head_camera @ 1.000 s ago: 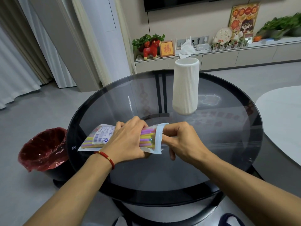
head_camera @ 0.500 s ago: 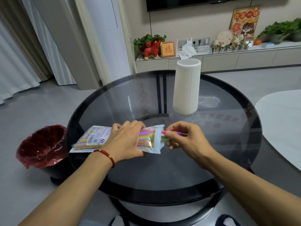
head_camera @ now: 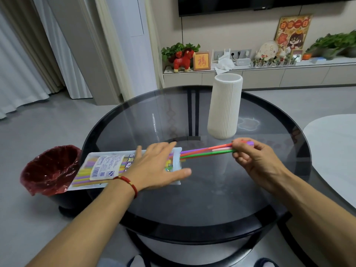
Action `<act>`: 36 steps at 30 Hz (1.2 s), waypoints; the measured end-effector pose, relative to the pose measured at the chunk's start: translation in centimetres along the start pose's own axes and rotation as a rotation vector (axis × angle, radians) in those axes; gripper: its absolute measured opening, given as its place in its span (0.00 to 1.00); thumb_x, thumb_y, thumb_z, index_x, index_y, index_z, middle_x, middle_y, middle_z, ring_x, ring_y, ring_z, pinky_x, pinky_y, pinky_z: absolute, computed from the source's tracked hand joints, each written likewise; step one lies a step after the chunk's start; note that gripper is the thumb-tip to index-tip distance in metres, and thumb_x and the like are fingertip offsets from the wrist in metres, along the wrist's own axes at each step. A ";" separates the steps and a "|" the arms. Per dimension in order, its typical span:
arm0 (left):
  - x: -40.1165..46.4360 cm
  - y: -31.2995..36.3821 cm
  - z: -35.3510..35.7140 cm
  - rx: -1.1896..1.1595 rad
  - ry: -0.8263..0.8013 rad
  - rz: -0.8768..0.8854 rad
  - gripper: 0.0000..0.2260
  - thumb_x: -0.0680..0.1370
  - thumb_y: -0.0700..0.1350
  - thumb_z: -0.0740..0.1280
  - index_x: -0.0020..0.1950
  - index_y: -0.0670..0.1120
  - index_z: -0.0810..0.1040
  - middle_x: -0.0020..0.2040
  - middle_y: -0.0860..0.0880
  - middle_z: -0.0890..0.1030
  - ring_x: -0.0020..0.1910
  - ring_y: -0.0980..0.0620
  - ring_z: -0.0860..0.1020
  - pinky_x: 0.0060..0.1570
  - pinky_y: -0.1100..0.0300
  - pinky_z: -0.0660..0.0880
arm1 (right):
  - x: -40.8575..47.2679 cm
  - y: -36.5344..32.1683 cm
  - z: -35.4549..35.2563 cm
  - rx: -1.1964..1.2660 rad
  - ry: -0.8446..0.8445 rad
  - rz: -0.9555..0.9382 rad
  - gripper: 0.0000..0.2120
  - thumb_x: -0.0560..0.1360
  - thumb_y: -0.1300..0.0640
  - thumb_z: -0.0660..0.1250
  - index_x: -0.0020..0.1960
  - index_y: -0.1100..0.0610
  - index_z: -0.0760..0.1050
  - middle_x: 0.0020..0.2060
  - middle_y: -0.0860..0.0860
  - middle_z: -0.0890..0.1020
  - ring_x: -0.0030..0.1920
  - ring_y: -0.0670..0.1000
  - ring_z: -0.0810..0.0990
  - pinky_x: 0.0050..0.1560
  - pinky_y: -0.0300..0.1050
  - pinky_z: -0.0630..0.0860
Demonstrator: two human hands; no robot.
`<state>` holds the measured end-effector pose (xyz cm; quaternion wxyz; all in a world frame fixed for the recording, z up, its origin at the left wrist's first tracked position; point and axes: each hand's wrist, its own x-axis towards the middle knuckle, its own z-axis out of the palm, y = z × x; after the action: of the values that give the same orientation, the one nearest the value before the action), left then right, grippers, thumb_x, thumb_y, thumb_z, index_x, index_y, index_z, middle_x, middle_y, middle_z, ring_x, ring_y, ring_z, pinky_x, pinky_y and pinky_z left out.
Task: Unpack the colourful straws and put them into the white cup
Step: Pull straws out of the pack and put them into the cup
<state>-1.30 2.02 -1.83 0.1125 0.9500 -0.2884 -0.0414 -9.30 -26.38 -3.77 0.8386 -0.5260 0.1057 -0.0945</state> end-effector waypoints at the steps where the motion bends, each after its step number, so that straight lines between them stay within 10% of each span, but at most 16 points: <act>1: 0.3 0.7 0.4 -0.034 0.049 0.052 0.40 0.69 0.78 0.53 0.77 0.60 0.57 0.75 0.57 0.64 0.75 0.53 0.61 0.73 0.34 0.53 | -0.1 -0.3 0.0 0.018 -0.004 -0.010 0.06 0.65 0.57 0.81 0.41 0.56 0.89 0.35 0.52 0.87 0.32 0.47 0.84 0.38 0.35 0.82; 9: 2.4 3.7 3.0 0.143 0.108 0.143 0.09 0.84 0.51 0.53 0.59 0.48 0.67 0.61 0.50 0.70 0.62 0.48 0.68 0.70 0.38 0.58 | -1.3 -2.2 1.7 0.139 -0.002 -0.107 0.15 0.63 0.50 0.80 0.44 0.58 0.85 0.38 0.52 0.82 0.36 0.46 0.82 0.36 0.34 0.80; 13: 2.1 5.4 3.1 0.096 0.123 0.199 0.10 0.84 0.51 0.53 0.58 0.47 0.68 0.61 0.50 0.71 0.63 0.48 0.67 0.70 0.38 0.57 | -2.0 0.8 4.4 -0.065 -0.032 -0.063 0.27 0.66 0.47 0.79 0.56 0.65 0.79 0.32 0.51 0.72 0.32 0.48 0.70 0.25 0.34 0.65; 27: 2.0 1.9 3.6 0.031 0.057 -0.104 0.25 0.82 0.56 0.48 0.78 0.51 0.53 0.72 0.48 0.68 0.72 0.45 0.62 0.73 0.33 0.51 | -1.2 -6.9 6.3 -1.126 0.090 -0.596 0.14 0.81 0.56 0.67 0.38 0.57 0.82 0.22 0.45 0.79 0.22 0.41 0.80 0.27 0.27 0.74; 33: 2.2 2.5 4.1 0.069 0.053 -0.095 0.26 0.81 0.61 0.47 0.77 0.51 0.54 0.72 0.47 0.69 0.72 0.44 0.63 0.72 0.31 0.49 | -0.1 -4.0 6.3 -1.416 -0.051 -0.463 0.17 0.83 0.55 0.66 0.43 0.67 0.81 0.37 0.61 0.85 0.33 0.55 0.85 0.37 0.52 0.86; 36: 2.2 2.7 4.4 0.054 0.057 -0.078 0.26 0.81 0.61 0.47 0.77 0.52 0.55 0.71 0.47 0.69 0.72 0.45 0.63 0.71 0.31 0.49 | 0.3 -3.1 5.2 -1.296 -0.005 -0.472 0.15 0.83 0.55 0.67 0.42 0.61 0.83 0.32 0.53 0.84 0.29 0.47 0.84 0.33 0.39 0.84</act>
<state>-1.53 -2.19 -5.47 0.0934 0.9640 -0.2489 -0.0111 -7.70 -23.32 1.24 0.3120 -0.9304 0.0217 -0.1910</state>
